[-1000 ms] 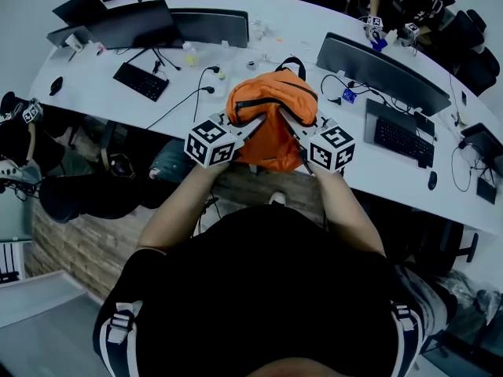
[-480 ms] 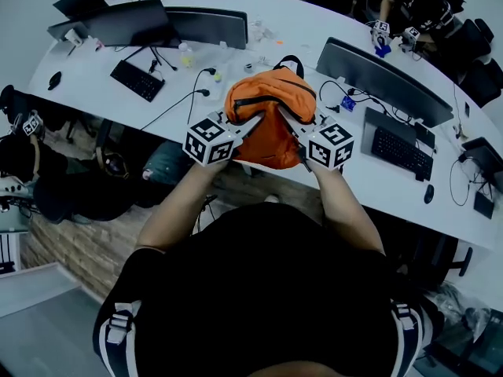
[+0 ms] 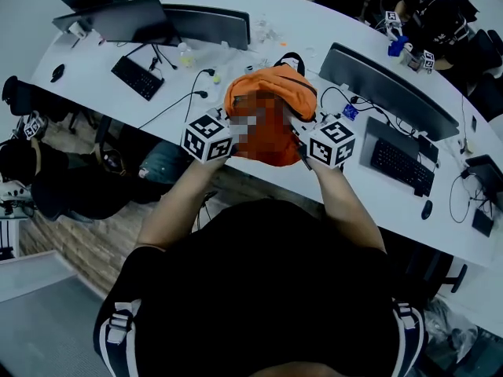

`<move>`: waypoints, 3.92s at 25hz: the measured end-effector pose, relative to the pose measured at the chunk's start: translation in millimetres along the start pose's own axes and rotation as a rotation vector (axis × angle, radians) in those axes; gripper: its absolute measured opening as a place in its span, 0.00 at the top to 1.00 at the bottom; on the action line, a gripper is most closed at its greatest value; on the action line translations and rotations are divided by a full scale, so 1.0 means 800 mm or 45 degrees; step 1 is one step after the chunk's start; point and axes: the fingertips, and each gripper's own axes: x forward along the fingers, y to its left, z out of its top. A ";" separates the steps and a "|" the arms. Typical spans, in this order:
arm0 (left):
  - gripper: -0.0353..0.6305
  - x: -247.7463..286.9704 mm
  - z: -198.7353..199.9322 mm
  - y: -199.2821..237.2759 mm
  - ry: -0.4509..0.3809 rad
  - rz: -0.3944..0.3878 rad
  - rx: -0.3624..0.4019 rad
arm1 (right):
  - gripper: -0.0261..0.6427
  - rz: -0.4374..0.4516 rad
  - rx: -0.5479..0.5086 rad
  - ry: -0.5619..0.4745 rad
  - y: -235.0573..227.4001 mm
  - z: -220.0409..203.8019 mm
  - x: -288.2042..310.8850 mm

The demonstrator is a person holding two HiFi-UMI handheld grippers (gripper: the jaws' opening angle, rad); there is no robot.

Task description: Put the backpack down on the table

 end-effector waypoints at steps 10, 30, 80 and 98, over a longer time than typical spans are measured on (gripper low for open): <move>0.90 0.040 0.005 0.026 -0.009 0.054 -0.032 | 0.92 0.068 0.000 0.041 -0.046 0.002 0.010; 0.90 0.053 -0.003 0.035 -0.025 0.063 -0.056 | 0.92 0.097 0.006 0.090 -0.058 -0.010 0.014; 0.91 0.051 -0.115 0.179 0.175 -0.161 -0.241 | 0.92 -0.076 0.184 0.284 -0.105 -0.109 0.156; 0.91 0.064 -0.175 0.218 0.278 -0.199 -0.326 | 0.92 -0.115 0.223 0.397 -0.129 -0.169 0.197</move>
